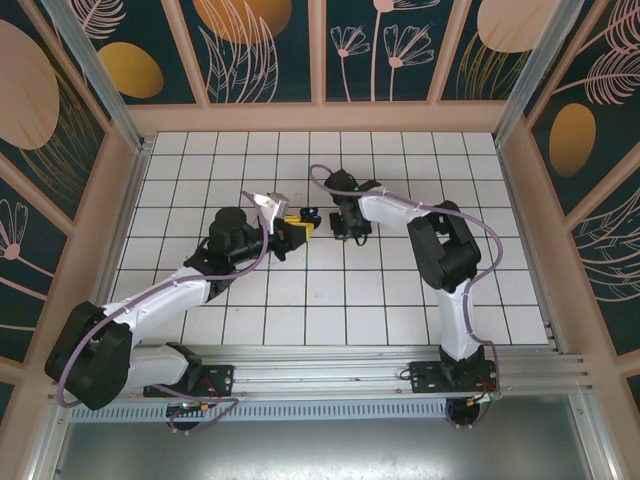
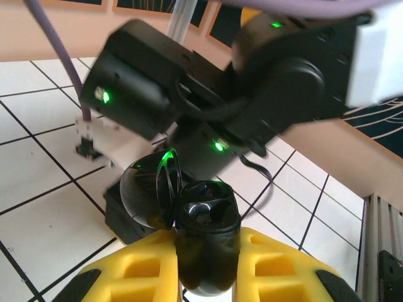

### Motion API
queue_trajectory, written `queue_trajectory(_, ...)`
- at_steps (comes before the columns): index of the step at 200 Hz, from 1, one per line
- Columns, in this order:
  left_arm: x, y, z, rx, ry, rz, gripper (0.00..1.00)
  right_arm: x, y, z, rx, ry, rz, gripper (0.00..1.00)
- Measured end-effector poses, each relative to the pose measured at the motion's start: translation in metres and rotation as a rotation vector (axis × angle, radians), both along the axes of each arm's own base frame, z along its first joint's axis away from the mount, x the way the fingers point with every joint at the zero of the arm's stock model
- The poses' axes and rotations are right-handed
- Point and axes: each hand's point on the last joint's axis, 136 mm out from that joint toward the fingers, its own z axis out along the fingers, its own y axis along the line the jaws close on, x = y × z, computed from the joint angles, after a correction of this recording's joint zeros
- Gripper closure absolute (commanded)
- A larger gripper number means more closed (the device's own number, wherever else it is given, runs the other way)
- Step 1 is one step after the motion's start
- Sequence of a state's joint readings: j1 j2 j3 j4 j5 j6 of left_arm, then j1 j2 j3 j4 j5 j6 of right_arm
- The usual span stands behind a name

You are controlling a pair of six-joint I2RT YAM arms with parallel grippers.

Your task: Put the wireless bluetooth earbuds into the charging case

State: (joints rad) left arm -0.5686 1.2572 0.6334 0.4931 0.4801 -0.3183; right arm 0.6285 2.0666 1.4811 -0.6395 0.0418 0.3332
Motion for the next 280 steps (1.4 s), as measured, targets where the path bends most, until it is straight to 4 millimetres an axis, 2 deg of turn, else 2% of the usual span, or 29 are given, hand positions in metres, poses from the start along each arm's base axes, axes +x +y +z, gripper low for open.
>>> queue_trajectory(32,0.0,0.0,-0.001,0.001,0.002,0.0,0.96,-0.038,0.009,-0.004,-0.017,0.026,0.041,0.77)
queue_trajectory(55,0.0,0.0,-0.002,0.005,0.002,-0.001,0.96,-0.043,0.012,-0.004,-0.018,0.024,0.029,0.73)
queue_trajectory(81,-0.001,0.003,-0.001,0.011,0.0,0.008,0.96,-0.045,0.015,-0.004,-0.013,0.028,0.01,0.61)
queue_trajectory(98,-0.003,0.006,0.003,0.009,-0.013,0.016,0.96,-0.046,0.017,-0.003,-0.003,0.033,0.004,0.58)
queue_trajectory(135,-0.011,0.014,0.007,0.014,-0.036,0.032,0.95,-0.048,0.021,0.005,0.029,0.032,-0.009,0.59)
queue_trajectory(192,-0.018,0.023,0.002,0.033,-0.034,0.054,0.95,-0.044,0.025,0.019,0.042,0.025,-0.02,0.65)
queue_trajectory(280,-0.019,0.024,-0.004,0.041,-0.023,0.053,0.95,-0.043,0.016,0.014,-0.022,0.039,-0.042,0.65)
